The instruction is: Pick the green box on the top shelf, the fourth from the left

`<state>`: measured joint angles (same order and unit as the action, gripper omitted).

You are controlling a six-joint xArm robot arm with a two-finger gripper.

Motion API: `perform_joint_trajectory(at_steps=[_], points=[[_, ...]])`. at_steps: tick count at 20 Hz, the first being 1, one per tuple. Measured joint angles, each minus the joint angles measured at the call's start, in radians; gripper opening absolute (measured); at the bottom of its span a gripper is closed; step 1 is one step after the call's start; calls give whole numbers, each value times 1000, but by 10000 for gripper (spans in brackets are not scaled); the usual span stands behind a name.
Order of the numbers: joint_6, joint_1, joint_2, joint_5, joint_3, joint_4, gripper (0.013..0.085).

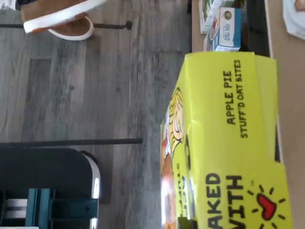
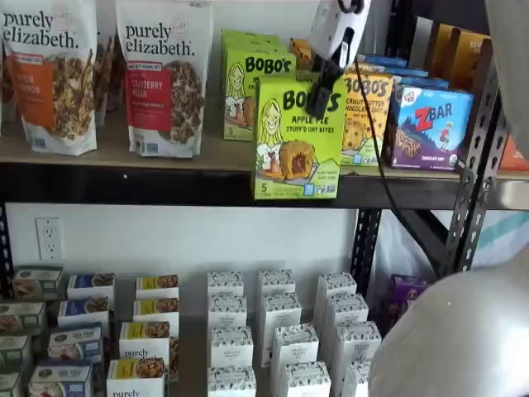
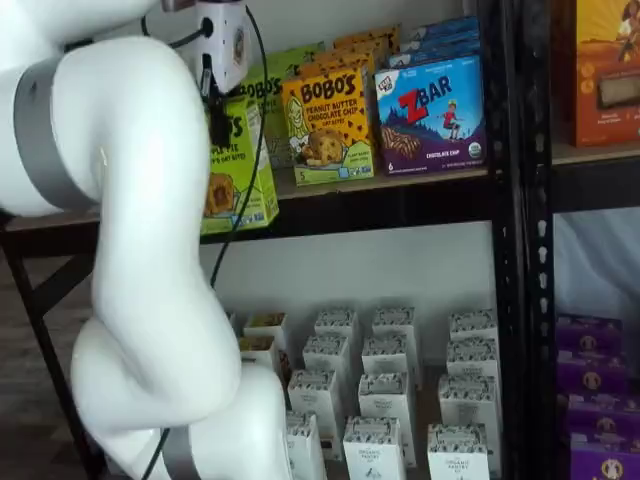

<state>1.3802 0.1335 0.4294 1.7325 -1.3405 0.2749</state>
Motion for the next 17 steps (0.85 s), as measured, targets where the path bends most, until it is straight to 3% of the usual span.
perform_joint_trajectory(at_steps=[10, 17], points=[[63, -55, 83, -19, 125, 6, 250], [83, -70, 114, -31, 178, 1, 250]])
